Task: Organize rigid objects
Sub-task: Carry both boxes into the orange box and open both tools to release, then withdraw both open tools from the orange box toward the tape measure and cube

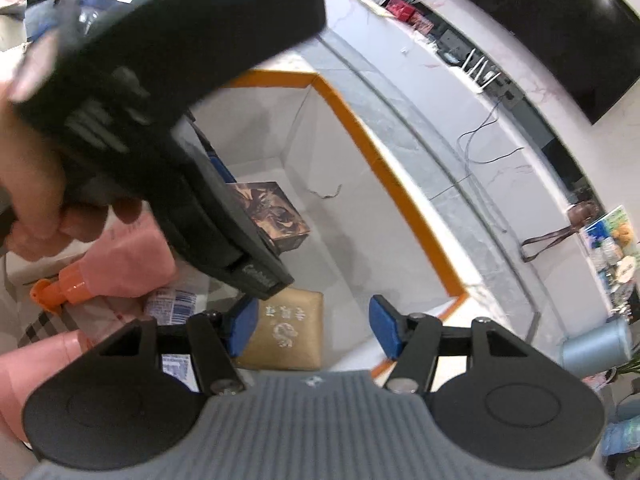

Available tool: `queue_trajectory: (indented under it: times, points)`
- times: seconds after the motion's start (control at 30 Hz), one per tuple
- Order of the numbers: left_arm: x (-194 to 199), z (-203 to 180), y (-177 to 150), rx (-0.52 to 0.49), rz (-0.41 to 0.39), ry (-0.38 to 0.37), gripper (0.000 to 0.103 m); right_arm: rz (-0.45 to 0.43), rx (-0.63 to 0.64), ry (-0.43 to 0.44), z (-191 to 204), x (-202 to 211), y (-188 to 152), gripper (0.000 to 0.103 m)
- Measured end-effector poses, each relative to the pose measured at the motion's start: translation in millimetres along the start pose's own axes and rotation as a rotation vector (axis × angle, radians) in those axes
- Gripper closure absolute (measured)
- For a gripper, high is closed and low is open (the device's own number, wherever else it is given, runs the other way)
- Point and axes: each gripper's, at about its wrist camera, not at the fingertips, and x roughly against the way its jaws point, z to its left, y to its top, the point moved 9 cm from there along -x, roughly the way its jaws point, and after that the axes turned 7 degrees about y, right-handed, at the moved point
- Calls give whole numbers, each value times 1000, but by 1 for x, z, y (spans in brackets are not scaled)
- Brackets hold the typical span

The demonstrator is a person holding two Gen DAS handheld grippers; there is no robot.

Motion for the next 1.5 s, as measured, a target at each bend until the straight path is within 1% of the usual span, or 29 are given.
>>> queue_trajectory:
  times: [0.07, 0.13, 0.23, 0.33, 0.43, 0.47, 0.5, 0.57, 0.63, 0.73, 0.83, 1.03, 1.07, 1.13, 1.23, 1.3, 1.5]
  points:
    - [-3, -1, 3, -8, -6, 25, 35, -12, 14, -30, 2, 7, -1, 42]
    - [-6, -3, 4, -6, -1, 28, 35, -30, 4, -43, 4, 14, -3, 42]
    - [-10, -6, 2, 13, 17, 5, 35, -47, -16, -40, 5, 17, -2, 42]
    - [-12, -7, 0, 14, 21, 14, 35, -59, -26, -43, 5, 20, -5, 42]
    - [-12, -7, -2, 25, 43, 6, 34, -67, -45, -38, 12, 20, -2, 42]
    - [-11, -6, -2, 27, 39, 8, 32, -74, -53, -40, 13, 21, -2, 42]
    - [-9, -5, -2, 27, 33, 11, 32, -79, -58, -39, 2, 15, 2, 42]
    - [-5, -5, 0, 24, 28, 19, 31, -90, -77, -32, 1, 18, 2, 41]
    - [2, -6, 1, 10, 8, 34, 31, -101, -96, -25, -1, 18, -1, 41]
    - [18, -5, 5, 1, -45, 51, 31, -131, -120, -40, -3, 29, -2, 41]
    - [42, -6, 12, -3, -125, 64, 31, -158, -155, -56, -6, 42, -5, 41]
    - [97, -29, 17, -94, -264, 40, 32, -194, -266, -90, -21, 75, -24, 41]
    - [107, -35, 17, -113, -285, 40, 34, -193, -289, -93, -24, 80, -30, 41]
    - [121, -45, 16, -142, -313, 42, 35, -187, -326, -106, -27, 91, -46, 41]
    - [136, -66, 9, -198, -323, -2, 35, -170, -369, -133, -32, 102, -68, 41]
    - [145, -83, 3, -242, -324, -21, 35, -156, -408, -136, -35, 107, -83, 42]
    - [153, -133, -16, -398, -327, -65, 36, -128, -505, -143, -44, 114, -131, 42]
